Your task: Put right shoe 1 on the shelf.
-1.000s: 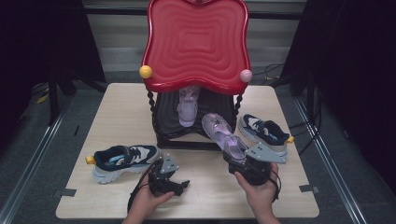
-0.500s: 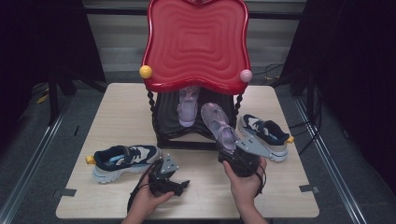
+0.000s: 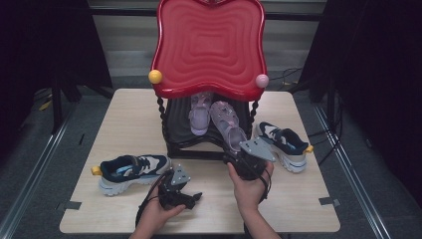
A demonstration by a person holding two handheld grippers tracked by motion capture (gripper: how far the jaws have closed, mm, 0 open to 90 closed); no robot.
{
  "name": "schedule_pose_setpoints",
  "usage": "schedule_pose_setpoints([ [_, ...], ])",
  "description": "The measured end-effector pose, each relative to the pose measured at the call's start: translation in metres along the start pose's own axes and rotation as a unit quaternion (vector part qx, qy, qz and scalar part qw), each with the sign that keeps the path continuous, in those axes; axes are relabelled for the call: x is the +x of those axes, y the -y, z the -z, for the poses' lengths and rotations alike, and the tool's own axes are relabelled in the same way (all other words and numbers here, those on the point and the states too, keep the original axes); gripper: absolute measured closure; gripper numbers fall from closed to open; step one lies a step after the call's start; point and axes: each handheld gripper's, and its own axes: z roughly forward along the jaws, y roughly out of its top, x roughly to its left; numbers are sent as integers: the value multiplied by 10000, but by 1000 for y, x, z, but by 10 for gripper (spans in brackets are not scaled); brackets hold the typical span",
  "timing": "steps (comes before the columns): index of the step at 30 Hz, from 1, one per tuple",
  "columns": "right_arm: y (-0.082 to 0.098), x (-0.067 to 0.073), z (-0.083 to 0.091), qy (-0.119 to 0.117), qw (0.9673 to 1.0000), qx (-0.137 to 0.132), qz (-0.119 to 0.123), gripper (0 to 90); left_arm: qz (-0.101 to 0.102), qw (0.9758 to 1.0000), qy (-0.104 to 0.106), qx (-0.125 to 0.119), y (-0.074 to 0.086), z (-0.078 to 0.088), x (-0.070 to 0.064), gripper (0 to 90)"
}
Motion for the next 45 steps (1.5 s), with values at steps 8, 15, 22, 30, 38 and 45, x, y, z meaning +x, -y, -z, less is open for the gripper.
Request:
schedule_pose_setpoints([
  [8, -3, 1, -14, 273, 9991, -29, -310, 372, -13, 10000, 24, 3, 0, 0, 0, 154],
  [15, -4, 1, -27, 425, 9983, -83, -401, 372, -19, 10000, 28, 7, 0, 0, 0, 154],
  [22, -4, 6, -37, 601, 9973, -152, -390, 372, -23, 10000, 47, -2, 0, 0, 0, 154],
  [30, -8, 15, -46, 736, 9960, -216, -461, 372, -20, 10000, 61, -3, 0, 0, -1, 155],
  [38, -14, 21, -57, 886, 9943, -202, -556, 371, -50, 10000, 61, 3, 0, 0, -1, 154],
  [45, -19, 21, -65, 1028, 9921, -205, -685, 371, -51, 10000, 82, -2, 0, 0, -1, 155],
])
